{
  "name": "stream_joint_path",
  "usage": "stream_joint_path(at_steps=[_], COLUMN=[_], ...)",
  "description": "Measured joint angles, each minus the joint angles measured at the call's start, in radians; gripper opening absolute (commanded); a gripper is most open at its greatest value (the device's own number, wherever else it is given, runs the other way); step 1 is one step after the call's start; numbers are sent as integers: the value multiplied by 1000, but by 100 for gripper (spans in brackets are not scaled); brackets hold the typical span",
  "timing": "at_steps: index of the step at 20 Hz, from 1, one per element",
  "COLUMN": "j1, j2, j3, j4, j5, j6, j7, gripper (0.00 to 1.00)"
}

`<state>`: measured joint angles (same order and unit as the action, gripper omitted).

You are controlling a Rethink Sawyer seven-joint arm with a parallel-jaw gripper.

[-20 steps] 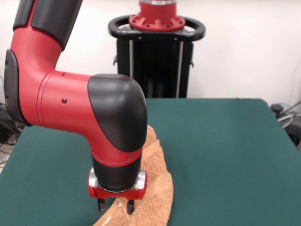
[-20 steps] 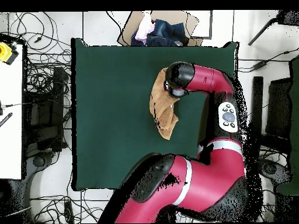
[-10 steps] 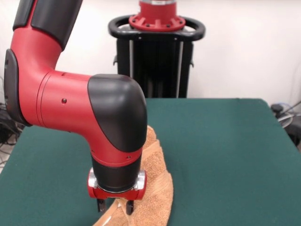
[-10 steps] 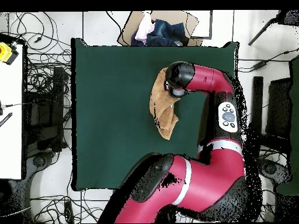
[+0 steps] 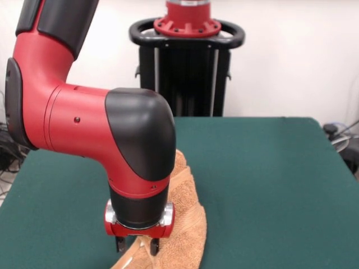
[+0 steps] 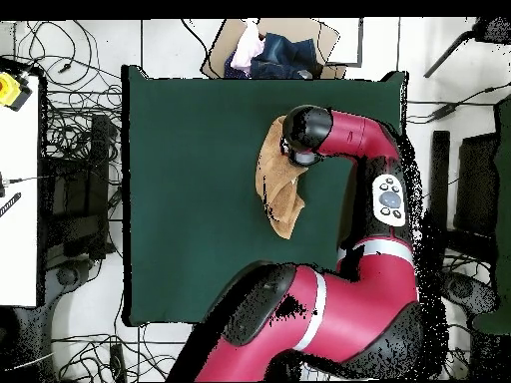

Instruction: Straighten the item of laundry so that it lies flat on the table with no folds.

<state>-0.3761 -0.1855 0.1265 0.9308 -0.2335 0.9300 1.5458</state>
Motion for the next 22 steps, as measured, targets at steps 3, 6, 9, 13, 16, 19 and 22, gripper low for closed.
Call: stream_joint_path(at_steps=[3, 6, 9, 13, 16, 19, 22], j1=[3, 8, 14, 32, 53, 75, 88], j2=[-2, -14, -38, -74, -95, -108, -117], j3=[-8, -19, -30, -66, -103, -137, -154], j4=[0, 3, 6, 5, -3, -13, -24], j5=[0, 0, 0, 0, -12, -38, -69], j6=[0, 3, 23, 91, 169, 243, 296], j7=[0, 0, 0, 0, 0, 0, 0], gripper=[100, 100, 100, 100, 100, 100, 100])
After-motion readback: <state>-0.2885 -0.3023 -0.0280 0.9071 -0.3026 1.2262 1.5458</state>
